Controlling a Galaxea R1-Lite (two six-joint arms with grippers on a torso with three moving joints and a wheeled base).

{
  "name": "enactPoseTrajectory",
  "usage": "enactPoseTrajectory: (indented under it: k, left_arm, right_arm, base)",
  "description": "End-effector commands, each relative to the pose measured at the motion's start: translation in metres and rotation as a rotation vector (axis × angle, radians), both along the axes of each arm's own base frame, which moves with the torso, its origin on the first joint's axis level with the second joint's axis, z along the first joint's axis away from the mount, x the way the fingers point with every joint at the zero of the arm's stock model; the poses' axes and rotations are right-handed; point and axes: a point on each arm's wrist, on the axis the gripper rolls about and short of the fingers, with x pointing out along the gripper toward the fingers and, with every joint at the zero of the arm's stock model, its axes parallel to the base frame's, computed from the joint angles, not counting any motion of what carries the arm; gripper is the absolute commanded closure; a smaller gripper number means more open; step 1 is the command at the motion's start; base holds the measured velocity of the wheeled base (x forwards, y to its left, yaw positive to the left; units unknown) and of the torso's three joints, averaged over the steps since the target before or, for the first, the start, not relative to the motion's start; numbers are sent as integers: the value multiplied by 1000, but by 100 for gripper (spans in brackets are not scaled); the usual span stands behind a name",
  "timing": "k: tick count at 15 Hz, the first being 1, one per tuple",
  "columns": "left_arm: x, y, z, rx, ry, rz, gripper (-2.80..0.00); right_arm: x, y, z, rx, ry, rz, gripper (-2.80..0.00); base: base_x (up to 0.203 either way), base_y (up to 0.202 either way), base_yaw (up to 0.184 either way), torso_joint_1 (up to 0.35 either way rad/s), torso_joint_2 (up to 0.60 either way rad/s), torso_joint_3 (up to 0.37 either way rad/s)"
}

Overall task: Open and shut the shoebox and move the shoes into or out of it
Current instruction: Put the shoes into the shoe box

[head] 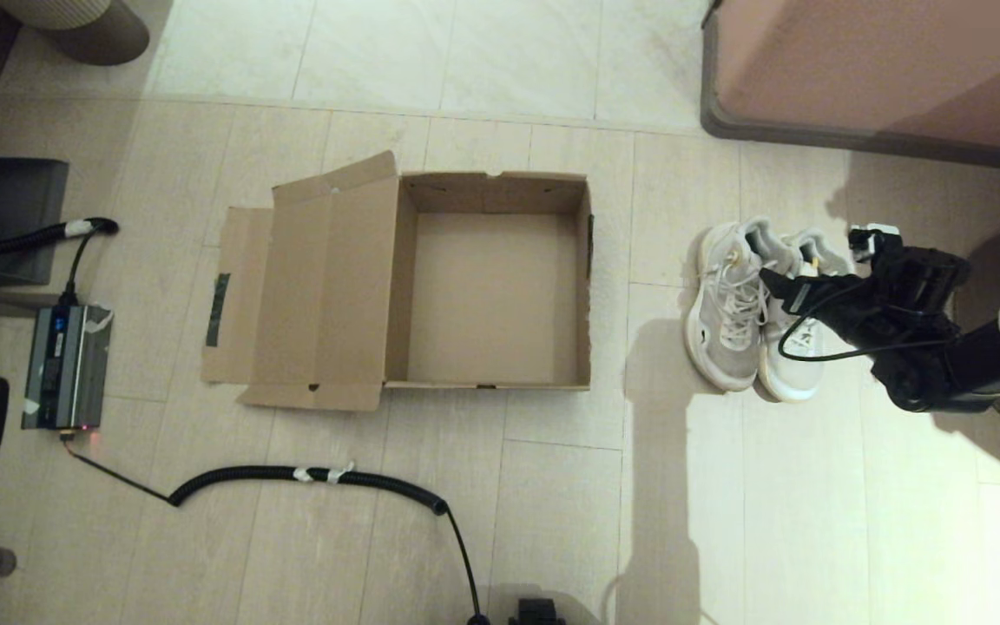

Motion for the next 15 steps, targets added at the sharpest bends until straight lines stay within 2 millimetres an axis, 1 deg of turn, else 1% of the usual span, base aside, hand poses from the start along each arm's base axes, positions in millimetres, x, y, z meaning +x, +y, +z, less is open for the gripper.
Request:
enactPoseTrajectory:
  k: [1,4,6,7,10,11,13,15]
  left_arm:
    - [1,0,-2,0,9,2,0]
    - [1,0,-2,0,9,1,0]
    - [1,0,-2,0,9,0,0]
    - [1,0,-2,0,9,0,0]
    - [1,0,-2,0,9,0,0]
    - [1,0,-2,0,9,0,0]
    - [1,0,-2,0,9,0,0]
    - [1,0,-2,0,9,0,0]
  right_arm:
    - [11,-3,-12,0,-14,0,-280]
    - [27,-3,-18,-6,-79,-2,-280]
    - [31,-3,-20,-6,-90,-3,-280]
    - [33,-3,-24,-4,-85,-4,-280]
    - [44,-5,-29,-2,-112,-19,-280]
    - [47,-5,-30,1,-121,-20,0]
    - [49,-3,-27,22,-139,-13,0]
    - [50,-1,-18,24,-164,-22,0]
  base:
    - [0,0,0,0,0,0]
    - [0,0,0,0,0,0]
    - [0,0,0,0,0,0]
    - [0,0,0,0,0,0]
    - [0,0,0,0,0,0]
    - [0,0,0,0,0,0]
    - [0,0,0,0,0,0]
    - [0,0,0,0,0,0]
